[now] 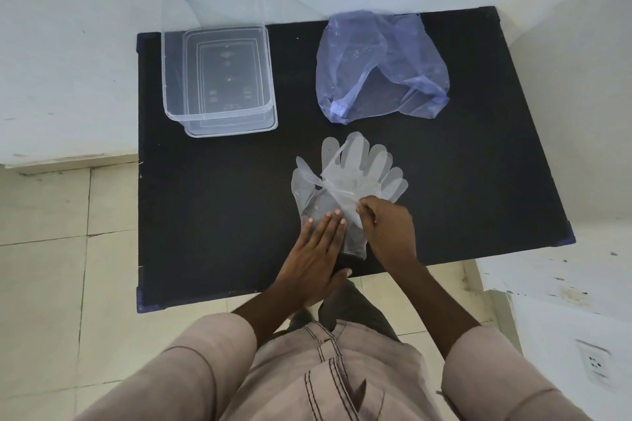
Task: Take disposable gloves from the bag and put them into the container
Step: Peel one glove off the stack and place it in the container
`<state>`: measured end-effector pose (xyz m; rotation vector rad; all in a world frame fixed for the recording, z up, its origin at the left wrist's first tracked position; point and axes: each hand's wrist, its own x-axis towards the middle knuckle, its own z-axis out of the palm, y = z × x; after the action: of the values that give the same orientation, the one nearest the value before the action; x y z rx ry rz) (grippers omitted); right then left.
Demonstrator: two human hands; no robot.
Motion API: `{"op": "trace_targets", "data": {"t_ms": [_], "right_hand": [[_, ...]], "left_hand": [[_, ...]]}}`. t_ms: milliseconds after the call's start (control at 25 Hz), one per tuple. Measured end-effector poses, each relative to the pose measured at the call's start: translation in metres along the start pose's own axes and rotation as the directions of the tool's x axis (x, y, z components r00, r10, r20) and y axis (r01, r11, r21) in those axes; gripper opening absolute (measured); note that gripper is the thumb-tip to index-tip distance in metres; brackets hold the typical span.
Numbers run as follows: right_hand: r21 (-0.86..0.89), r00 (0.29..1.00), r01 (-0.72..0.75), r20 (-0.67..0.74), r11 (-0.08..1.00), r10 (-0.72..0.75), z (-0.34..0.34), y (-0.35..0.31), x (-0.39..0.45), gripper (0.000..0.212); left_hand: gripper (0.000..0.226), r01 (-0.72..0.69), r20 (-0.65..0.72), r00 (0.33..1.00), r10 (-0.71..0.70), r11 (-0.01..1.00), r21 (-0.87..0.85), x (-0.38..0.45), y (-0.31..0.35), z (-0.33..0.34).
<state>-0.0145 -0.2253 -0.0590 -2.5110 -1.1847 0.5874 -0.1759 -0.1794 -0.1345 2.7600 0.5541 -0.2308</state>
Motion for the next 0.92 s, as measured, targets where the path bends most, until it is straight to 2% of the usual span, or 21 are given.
{"op": "trace_targets", "data": {"t_ms": [200,480,640,920], "right_hand": [[0.001,1.0,0.011,-0.012,1.0,-0.011,-0.004,0.002,0.0,0.03],[0.007,1.0,0.012,0.018,1.0,-0.012,-0.008,0.005,0.005,0.032],[0.001,0.998,0.054,-0.023,0.999,-0.054,-0.012,0.005,0.007,0.028],[-0.093,0.989,0.13,-0.061,0.987,-0.136,-0.059,-0.007,0.036,0.018]], "left_hand": [[0.085,0.008,0.094,0.996,-0.008,1.0,0.0,0.004,-0.002,0.004],[0.083,0.017,0.091,0.996,-0.014,0.999,-0.032,0.002,-0.005,0.011],[0.083,0.01,0.1,0.995,-0.007,1.0,-0.026,0.002,-0.005,0.009],[0.089,0.024,0.16,0.987,-0.019,0.999,-0.032,0.003,-0.005,0.005]]}}
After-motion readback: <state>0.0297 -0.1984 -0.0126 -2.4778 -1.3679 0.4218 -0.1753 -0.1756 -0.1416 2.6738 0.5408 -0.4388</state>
